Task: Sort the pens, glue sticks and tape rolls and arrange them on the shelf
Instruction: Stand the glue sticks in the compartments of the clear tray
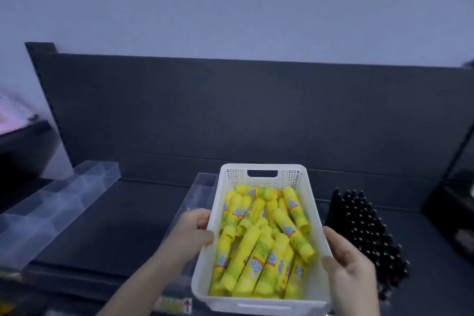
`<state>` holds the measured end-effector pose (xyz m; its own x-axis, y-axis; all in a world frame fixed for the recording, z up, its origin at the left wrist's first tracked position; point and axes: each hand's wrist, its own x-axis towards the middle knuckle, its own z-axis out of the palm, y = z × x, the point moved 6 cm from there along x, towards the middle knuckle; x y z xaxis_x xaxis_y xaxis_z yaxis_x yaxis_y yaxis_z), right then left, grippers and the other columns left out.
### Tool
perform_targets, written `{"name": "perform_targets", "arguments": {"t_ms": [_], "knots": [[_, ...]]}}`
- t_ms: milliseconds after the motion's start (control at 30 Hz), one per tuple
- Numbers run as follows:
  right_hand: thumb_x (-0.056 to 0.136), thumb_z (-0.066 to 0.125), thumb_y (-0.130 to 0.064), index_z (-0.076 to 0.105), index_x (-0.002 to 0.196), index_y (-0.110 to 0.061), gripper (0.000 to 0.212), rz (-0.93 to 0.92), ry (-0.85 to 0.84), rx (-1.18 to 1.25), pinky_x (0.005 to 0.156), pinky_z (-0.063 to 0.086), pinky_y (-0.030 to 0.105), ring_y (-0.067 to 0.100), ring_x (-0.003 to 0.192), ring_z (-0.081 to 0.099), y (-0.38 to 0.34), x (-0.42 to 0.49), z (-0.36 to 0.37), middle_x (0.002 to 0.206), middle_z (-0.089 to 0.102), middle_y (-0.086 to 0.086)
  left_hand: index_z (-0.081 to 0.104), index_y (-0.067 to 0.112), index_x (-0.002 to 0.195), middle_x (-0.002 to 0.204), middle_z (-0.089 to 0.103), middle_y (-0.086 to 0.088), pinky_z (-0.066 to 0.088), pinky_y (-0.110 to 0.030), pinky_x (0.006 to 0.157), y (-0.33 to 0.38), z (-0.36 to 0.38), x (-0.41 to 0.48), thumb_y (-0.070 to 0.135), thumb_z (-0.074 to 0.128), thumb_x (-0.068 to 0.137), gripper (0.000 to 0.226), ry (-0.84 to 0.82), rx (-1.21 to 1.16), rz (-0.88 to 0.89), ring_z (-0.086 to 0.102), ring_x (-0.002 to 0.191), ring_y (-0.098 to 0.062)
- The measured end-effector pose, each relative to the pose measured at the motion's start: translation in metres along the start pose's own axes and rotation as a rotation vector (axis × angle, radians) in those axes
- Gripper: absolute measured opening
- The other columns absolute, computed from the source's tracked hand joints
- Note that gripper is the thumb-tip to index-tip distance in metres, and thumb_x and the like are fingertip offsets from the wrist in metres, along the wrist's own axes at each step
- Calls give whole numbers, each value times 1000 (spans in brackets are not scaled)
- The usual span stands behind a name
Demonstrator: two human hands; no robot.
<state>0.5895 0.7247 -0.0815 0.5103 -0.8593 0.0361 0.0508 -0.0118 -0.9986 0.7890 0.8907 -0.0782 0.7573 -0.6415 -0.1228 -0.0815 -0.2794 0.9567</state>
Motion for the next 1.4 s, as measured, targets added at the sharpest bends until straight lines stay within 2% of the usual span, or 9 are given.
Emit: {"name": "perform_targets", "arguments": {"t_ms": [167, 300, 400, 533, 633, 733, 833, 933, 1400], "knots": [[76, 44, 25, 64, 109, 1, 46, 7, 29, -99, 58, 48, 3, -3, 69, 64, 20, 44, 5, 91, 69, 5, 62, 3, 83, 88, 70, -12, 52, -36, 73, -15, 11, 64, 9, 53, 51, 34, -72, 265, -107, 65, 83, -25], [77, 46, 20, 66, 109, -4, 45, 9, 35, -247, 79, 54, 27, 10, 91, 67, 44, 63, 4, 103, 71, 10, 43, 13, 61, 65, 53, -2, 36, -25, 56, -23, 22, 88, 5, 57, 61, 16, -137, 512, -107, 48, 61, -15], [72, 48, 0, 65, 113, -13, 47, 47, 41, -380, 90, 52, 44, 25, 106, 64, 75, 69, 3, 106, 71, 5, 44, 12, 71, 66, 45, 4, 29, -24, 51, -29, 25, 97, 3, 55, 73, 14, -163, 667, -63, 44, 63, -14], [75, 45, 11, 63, 118, -12, 52, 70, 72, -600, 75, 50, 15, 22, 96, 65, 72, 60, 12, 102, 71, 2, 50, 14, 76, 73, 52, 4, 35, -25, 52, -32, 25, 101, 7, 50, 77, 7, -212, 817, 19, 54, 78, -19], [77, 41, 19, 62, 118, -7, 52, 14, 82, -790, 59, 37, -3, 16, 74, 55, 52, 56, 20, 82, 63, 1, 55, 7, 95, 103, 57, -7, 42, -30, 79, -32, 29, 98, 15, 45, 86, 16, -234, 991, 133, 53, 102, -24], [79, 43, 13, 64, 108, -8, 42, -32, 31, -926, 57, 38, 8, 22, 69, 57, 42, 54, 30, 68, 57, -2, 50, 9, 114, 118, 51, -6, 41, -31, 89, -35, 28, 95, 25, 37, 94, 28, -215, 1091, 179, 45, 115, -21], [74, 50, 15, 63, 108, -2, 40, -103, 102, -1072, 73, 49, 30, 34, 94, 64, 37, 46, 35, 96, 67, 12, 42, 14, 125, 123, 46, -3, 40, -32, 91, -32, 27, 91, 41, 36, 96, 40, -189, 1170, 252, 41, 118, -20], [58, 62, 25, 66, 97, 6, 43, -175, 149, -1120, 67, 56, 41, 36, 88, 68, 40, 41, 40, 102, 68, 20, 35, 19, 133, 122, 44, -1, 39, -30, 92, -21, 21, 94, 46, 37, 94, 47, -137, 1119, 330, 39, 119, -19], [83, 45, 4, 57, 113, -5, 34, -111, -106, -1098, 88, 46, 37, 29, 107, 57, 32, 84, 64, 116, 58, 10, 47, 13, 130, 137, 42, -3, 36, -33, 101, -1, 46, 140, 24, 37, 97, 36, -173, 1024, 404, 36, 126, -20]]}}
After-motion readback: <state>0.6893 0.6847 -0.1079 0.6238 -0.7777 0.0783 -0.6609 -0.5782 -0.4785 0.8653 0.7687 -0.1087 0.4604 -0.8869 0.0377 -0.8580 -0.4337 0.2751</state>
